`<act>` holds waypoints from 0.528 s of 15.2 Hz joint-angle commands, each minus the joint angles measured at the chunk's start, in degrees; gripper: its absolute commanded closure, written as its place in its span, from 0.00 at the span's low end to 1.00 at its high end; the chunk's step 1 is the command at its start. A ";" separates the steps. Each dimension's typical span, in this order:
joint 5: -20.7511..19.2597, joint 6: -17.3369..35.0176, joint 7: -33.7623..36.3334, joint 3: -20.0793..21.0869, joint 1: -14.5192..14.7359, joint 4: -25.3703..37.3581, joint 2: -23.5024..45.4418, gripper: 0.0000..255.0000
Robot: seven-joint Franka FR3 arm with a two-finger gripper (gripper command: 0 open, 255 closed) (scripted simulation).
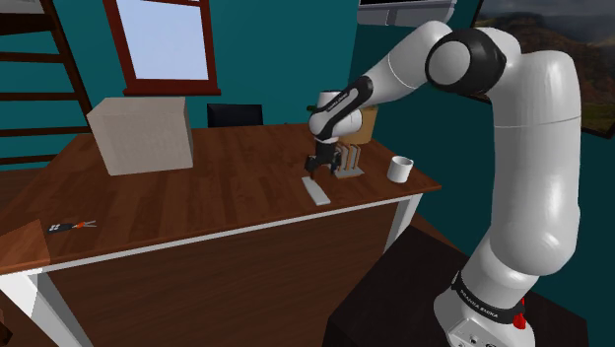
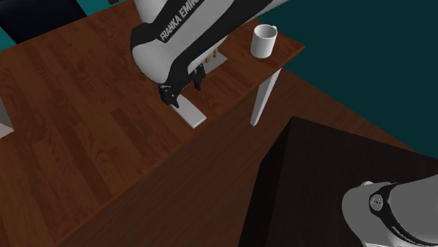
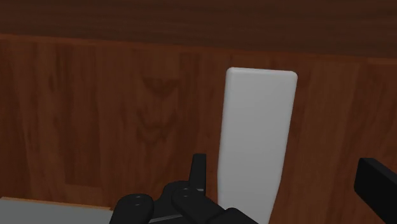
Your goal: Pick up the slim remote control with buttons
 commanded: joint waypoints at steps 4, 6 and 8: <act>1.99 1.11 0.61 0.38 -1.62 10.91 11.61 0.00; 2.40 1.02 0.88 0.50 -2.06 14.09 14.60 0.00; 2.53 1.96 0.80 0.63 -2.16 14.29 15.74 0.00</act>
